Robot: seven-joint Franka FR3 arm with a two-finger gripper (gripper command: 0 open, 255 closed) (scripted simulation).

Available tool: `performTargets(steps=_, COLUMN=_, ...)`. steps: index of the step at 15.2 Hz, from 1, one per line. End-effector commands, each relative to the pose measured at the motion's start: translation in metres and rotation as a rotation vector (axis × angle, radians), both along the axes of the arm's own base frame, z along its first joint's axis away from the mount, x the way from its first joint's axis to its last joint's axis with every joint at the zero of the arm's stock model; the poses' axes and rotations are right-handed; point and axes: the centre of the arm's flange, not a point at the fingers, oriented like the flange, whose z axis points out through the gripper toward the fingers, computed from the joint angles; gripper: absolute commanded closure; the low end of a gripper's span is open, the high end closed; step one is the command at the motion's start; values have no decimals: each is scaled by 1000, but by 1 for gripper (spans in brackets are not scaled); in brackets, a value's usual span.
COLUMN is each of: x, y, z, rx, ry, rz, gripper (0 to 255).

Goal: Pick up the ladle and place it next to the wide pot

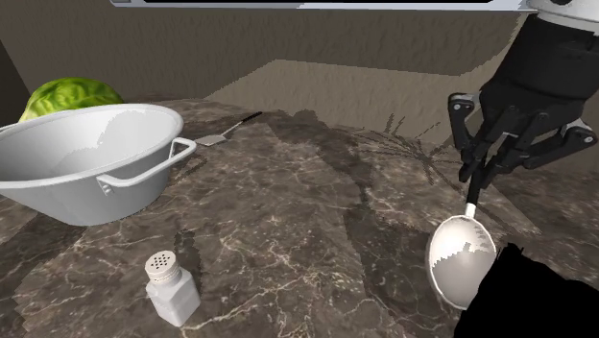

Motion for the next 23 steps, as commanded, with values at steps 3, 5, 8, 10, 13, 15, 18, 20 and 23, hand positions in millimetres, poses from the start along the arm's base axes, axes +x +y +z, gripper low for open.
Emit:
performTargets(steps=3, x=0, y=0, z=21, rx=0, ry=0, rz=0, gripper=255)
performTargets(steps=5, x=0, y=0, z=31, rx=0, ry=0, rz=0, gripper=255)
performTargets(steps=8, x=0, y=0, z=47, rx=0, ry=0, rz=0, gripper=255)
performTargets(steps=10, x=0, y=0, z=58, rx=0, ry=0, rz=0, gripper=255)
performTargets(steps=13, x=-2, y=13, z=65, rx=0, ry=0, rz=0, gripper=255)
performTargets(steps=15, x=-6, y=39, z=65, rx=0, ry=0, rz=0, gripper=255)
performTargets(steps=18, x=-12, y=78, z=65, rx=0, ry=0, rz=0, gripper=255)
performTargets(steps=20, x=-16, y=104, z=66, rx=0, ry=0, rz=0, gripper=255)
performTargets(steps=23, x=-22, y=143, z=66, rx=0, ry=0, rz=0, gripper=255)
